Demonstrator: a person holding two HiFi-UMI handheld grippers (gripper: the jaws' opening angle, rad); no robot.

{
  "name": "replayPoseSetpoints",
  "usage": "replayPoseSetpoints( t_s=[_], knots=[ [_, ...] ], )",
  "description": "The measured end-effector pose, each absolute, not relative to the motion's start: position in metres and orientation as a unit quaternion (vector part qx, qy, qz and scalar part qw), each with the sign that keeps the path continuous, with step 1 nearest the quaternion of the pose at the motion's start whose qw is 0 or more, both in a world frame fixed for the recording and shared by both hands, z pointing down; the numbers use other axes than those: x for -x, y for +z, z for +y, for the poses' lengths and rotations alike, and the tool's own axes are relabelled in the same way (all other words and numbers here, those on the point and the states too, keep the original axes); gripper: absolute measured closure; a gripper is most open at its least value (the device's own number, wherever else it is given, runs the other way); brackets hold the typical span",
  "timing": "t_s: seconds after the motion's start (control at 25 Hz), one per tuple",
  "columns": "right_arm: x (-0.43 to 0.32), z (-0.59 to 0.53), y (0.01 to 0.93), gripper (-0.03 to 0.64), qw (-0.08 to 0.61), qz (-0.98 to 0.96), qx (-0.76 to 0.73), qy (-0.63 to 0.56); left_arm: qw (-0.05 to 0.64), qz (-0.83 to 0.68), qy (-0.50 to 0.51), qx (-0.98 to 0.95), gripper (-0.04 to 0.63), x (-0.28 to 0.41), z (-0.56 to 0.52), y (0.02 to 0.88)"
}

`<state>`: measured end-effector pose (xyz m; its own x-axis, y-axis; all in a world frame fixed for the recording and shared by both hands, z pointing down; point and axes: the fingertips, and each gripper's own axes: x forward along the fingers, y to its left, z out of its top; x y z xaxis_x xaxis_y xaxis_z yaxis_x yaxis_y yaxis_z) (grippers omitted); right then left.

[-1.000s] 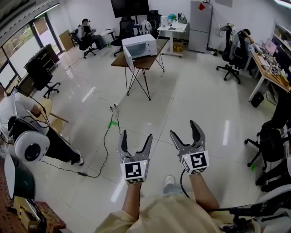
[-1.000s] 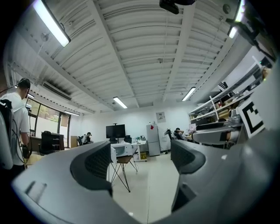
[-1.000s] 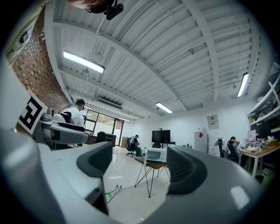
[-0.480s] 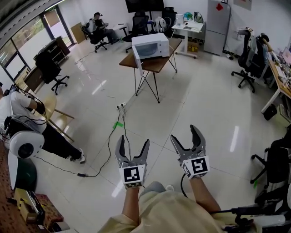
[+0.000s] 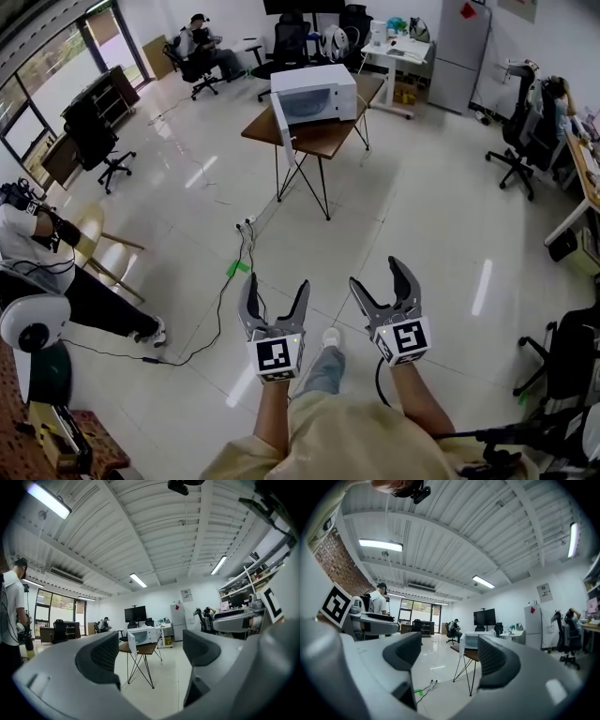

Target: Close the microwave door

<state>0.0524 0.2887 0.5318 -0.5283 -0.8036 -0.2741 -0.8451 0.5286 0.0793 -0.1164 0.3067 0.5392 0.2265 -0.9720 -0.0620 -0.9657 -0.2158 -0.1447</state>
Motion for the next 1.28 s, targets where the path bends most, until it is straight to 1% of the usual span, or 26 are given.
replayPoseSetpoints(
  t_s=[0.08, 0.2, 0.28, 0.4, 0.52, 0.6, 1.0, 1.28],
  knots=[
    [-0.052, 0.253, 0.531, 0.255, 0.095, 0.864, 0.484, 0.101, 0.093, 0.614, -0.009, 0.784, 0.166, 0.118, 0.27, 0.533],
    [-0.046, 0.199, 0.512, 0.255, 0.095, 0.859, 0.491, 0.112, 0.146, 0.596, 0.033, 0.789, 0.166, 0.122, 0.212, 0.512],
    [-0.039, 0.159, 0.498, 0.255, 0.095, 0.857, 0.491, 0.12, 0.133, 0.59, 0.031, 0.795, 0.166, 0.124, 0.172, 0.507],
    [-0.016, 0.111, 0.485, 0.255, 0.098, 0.858, 0.488, 0.129, 0.154, 0.581, 0.049, 0.798, 0.166, 0.139, 0.112, 0.497],
    [0.009, 0.077, 0.484, 0.256, 0.095, 0.855, 0.49, 0.141, 0.153, 0.571, 0.055, 0.804, 0.166, 0.154, 0.068, 0.496],
    [0.012, 0.048, 0.489, 0.256, 0.087, 0.859, 0.488, 0.13, 0.15, 0.568, 0.058, 0.807, 0.166, 0.152, 0.043, 0.494],
    [-0.016, -0.094, 0.5, 0.258, 0.093, 0.873, 0.463, 0.121, 0.137, 0.586, 0.046, 0.797, 0.168, 0.127, -0.086, 0.514],
    [-0.07, -0.205, 0.522, 0.258, 0.117, 0.881, 0.446, 0.109, 0.169, 0.599, 0.034, 0.782, 0.174, 0.074, -0.177, 0.524]
  ],
)
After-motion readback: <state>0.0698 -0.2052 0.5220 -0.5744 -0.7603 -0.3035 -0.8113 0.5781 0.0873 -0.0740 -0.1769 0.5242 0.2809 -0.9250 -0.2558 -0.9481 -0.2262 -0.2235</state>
